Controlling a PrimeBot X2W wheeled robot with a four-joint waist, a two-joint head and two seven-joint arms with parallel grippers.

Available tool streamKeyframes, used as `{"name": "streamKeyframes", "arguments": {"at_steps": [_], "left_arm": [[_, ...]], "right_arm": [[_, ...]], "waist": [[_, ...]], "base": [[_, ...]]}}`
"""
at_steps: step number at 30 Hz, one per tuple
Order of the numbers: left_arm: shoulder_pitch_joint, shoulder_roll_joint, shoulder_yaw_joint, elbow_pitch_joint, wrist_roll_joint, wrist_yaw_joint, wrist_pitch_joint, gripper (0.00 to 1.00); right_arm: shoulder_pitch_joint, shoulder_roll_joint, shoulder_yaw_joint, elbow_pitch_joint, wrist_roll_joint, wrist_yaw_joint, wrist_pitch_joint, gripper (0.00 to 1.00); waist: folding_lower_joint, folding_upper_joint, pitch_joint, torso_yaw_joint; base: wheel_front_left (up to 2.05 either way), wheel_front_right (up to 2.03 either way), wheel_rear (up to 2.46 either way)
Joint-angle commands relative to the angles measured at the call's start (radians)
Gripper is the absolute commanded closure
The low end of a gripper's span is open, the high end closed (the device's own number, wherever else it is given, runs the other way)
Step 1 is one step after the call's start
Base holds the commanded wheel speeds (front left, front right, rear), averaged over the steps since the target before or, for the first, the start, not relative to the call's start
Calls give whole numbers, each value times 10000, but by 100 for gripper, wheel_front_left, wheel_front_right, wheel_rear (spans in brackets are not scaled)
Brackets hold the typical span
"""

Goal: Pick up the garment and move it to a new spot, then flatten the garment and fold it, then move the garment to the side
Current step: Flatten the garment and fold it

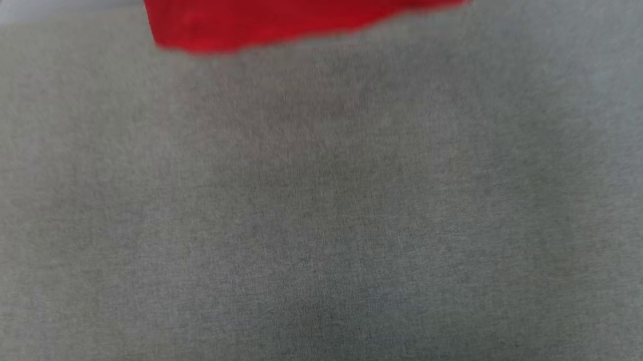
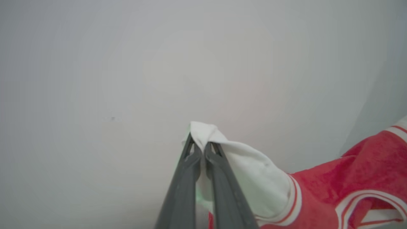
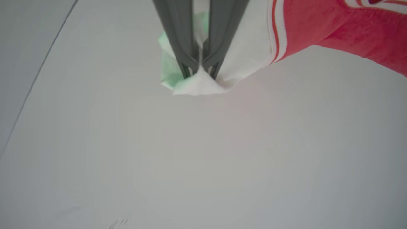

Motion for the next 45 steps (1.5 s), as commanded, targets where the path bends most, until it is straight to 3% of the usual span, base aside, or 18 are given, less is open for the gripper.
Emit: {"name": "streamKeyframes", "arguments": {"at_steps": [1, 6, 7, 12, 19, 24, 32, 41, 45], "left_arm": [[-416, -56, -43, 124, 191, -34, -544, 100], [-1333, -216, -377, 725, 584, -71, -2706, 100], [-1333, -216, -377, 725, 584, -71, -2706, 100], [-1373, -276, -977, 1242, 462, -64, -4938, 100], [-434, -48, -2032, 2325, -365, -67, -5126, 100], [557, -91, -2581, 3014, -1037, -68, -4475, 100], [2545, -10, -3586, 3018, -2529, -69, -1545, 100], [5085, 540, -3887, 1909, -3539, -39, 43, 100], [6362, 903, -3918, 832, -3746, 379, 292, 100]], "right_arm": [[-341, 42, -135, 311, -255, -3, -525, 100], [-1436, 168, -546, 1308, -1917, -3, -2748, 100], [-1436, 168, -546, 1308, -1917, -3, -2748, 100], [-1550, 399, -1252, 1730, -3553, -3, -3360, 100], [-678, 599, -1427, 2905, -3672, -3, -3357, 100], [5, 924, -1340, 4153, -2879, -3, -3029, 100], [1540, 1378, -574, 4943, -697, -3, -1304, 100], [3858, 1070, 713, 3640, 1660, -3, 753, 100], [5161, 566, 1278, 2348, 2757, -3, 1818, 100]], "waist": [[0, 0, 643, 45], [0, 0, 1280, 138], [0, 0, 1280, 138], [0, 0, 1675, 368], [0, 0, 1647, 574], [0, 0, 1373, 674], [0, 0, 544, 678], [0, 0, -413, 637], [0, 0, -763, 660]], "base": [[0, 0, 0], [0, 0, 0], [0, 0, 0], [0, 0, 0], [0, 0, 0], [0, 0, 0], [0, 0, 0], [0, 0, 0], [0, 0, 0]]}}
